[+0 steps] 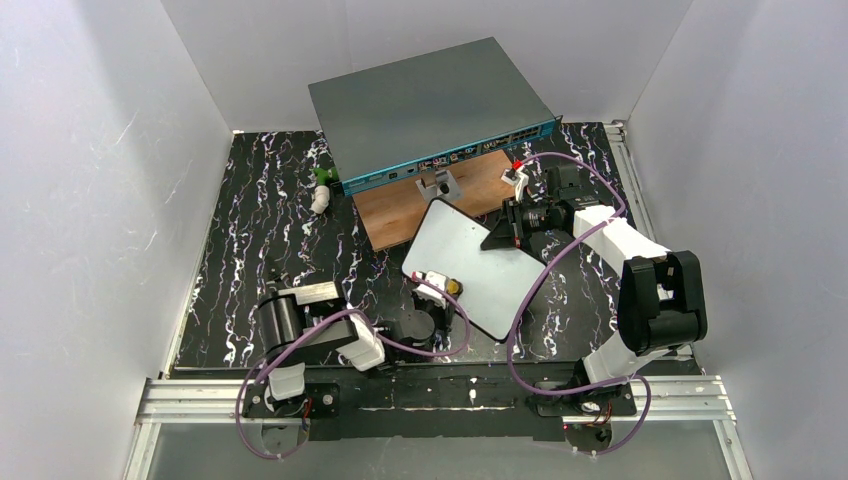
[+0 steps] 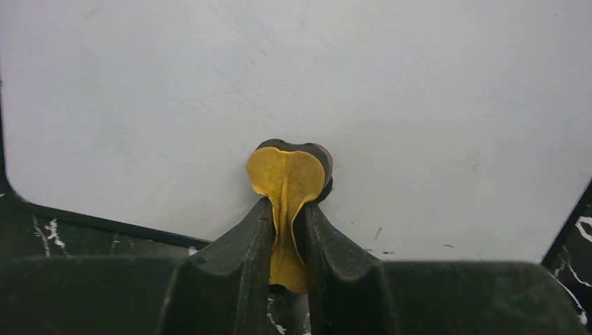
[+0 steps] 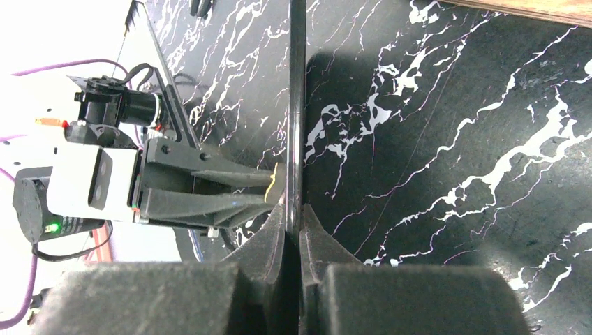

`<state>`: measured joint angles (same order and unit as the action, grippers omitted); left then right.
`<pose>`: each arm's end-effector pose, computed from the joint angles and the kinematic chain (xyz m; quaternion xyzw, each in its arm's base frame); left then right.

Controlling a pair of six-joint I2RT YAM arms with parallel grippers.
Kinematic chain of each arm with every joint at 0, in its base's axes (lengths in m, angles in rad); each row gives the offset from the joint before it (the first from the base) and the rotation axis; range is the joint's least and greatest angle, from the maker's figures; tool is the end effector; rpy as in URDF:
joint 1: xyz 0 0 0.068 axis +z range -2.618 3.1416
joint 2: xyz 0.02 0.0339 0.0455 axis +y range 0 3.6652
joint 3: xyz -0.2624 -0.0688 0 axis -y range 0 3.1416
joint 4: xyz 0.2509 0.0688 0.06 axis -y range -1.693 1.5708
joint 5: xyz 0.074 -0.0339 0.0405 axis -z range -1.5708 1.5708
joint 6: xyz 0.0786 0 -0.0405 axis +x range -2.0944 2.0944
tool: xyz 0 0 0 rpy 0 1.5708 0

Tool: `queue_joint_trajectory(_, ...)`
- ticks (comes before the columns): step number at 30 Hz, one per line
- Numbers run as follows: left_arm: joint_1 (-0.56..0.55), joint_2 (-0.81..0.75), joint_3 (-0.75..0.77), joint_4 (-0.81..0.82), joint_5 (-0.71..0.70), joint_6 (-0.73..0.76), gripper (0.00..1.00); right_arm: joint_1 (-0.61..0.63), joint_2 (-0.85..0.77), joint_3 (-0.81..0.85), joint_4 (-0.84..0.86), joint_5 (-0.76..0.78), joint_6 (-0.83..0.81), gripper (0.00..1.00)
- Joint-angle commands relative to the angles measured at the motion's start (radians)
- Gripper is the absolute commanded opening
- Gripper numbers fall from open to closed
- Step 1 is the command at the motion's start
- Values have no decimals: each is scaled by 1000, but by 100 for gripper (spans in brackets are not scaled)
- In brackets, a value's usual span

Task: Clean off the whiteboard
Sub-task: Erase the whiteboard at the center of the board.

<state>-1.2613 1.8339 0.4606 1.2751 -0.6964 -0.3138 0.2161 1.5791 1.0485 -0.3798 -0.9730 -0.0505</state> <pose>0.1485 -0.2989 0.1195 0.1139 0.7243 -0.2689 0.6246 0.3196 0.1367 0.2073 -0.2614 0.8087 0.4645 0.2490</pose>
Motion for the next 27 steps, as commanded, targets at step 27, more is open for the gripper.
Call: queue_joint_trajectory(27, -111, 62, 265, -161, 261, -8, 0, 31, -12, -5, -122, -124, -6, 1)
